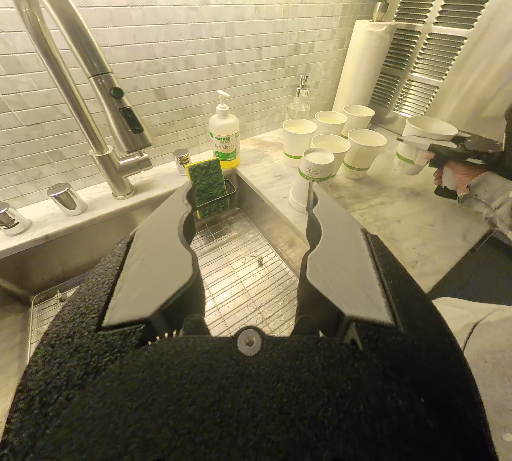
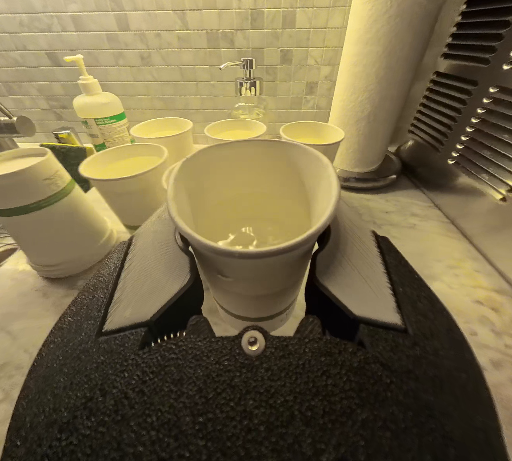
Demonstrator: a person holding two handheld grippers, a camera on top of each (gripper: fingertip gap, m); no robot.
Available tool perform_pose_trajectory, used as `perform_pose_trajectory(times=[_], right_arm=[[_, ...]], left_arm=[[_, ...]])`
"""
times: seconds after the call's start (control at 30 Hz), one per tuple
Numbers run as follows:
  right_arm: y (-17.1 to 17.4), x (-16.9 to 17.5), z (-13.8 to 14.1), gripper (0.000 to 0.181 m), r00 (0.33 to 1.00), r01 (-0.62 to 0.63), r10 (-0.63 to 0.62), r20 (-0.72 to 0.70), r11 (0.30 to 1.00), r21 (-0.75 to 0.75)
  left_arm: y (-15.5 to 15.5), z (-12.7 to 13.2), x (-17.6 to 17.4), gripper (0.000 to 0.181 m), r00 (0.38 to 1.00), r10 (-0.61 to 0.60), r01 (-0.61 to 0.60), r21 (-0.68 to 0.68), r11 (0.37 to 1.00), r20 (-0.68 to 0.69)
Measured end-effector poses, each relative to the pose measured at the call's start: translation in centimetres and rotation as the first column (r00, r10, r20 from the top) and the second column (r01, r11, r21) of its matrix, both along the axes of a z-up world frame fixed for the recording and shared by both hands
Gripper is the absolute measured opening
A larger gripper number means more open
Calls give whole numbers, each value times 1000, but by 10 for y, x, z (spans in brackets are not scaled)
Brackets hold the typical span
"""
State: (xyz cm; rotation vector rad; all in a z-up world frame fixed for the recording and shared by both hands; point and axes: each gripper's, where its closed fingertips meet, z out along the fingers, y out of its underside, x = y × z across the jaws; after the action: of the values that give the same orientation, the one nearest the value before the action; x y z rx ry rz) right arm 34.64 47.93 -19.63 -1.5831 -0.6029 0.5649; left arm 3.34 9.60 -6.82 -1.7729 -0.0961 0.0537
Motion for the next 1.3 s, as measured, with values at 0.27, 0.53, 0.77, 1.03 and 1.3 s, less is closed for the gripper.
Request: perform_pose_trajectory(times=[0.27, 0.53, 0.77, 1.03, 1.3], right_arm=[[65, 8, -24, 89, 997, -71, 73, 32, 996, -56], [104, -15, -41, 88, 993, -85, 91, 77, 993, -79], [108, -26, -56, 88, 988, -79, 92, 124, 991, -105], [100, -12, -69, 98, 979, -53, 85, 185, 984, -172], [87, 16, -55, 106, 977, 21, 20, 213, 982, -186]], left_arm=[[30, -2, 21, 78, 999, -24, 22, -44, 999, -40], [52, -4, 24, 78, 999, -10, 8, -59, 998, -43], [60, -10, 22, 78, 999, -10, 7, -75, 997, -36], [59, -16, 19, 78, 1000, -13, 12, -80, 997, -17], [54, -27, 11, 78, 999, -10, 13, -57, 998, 42]])
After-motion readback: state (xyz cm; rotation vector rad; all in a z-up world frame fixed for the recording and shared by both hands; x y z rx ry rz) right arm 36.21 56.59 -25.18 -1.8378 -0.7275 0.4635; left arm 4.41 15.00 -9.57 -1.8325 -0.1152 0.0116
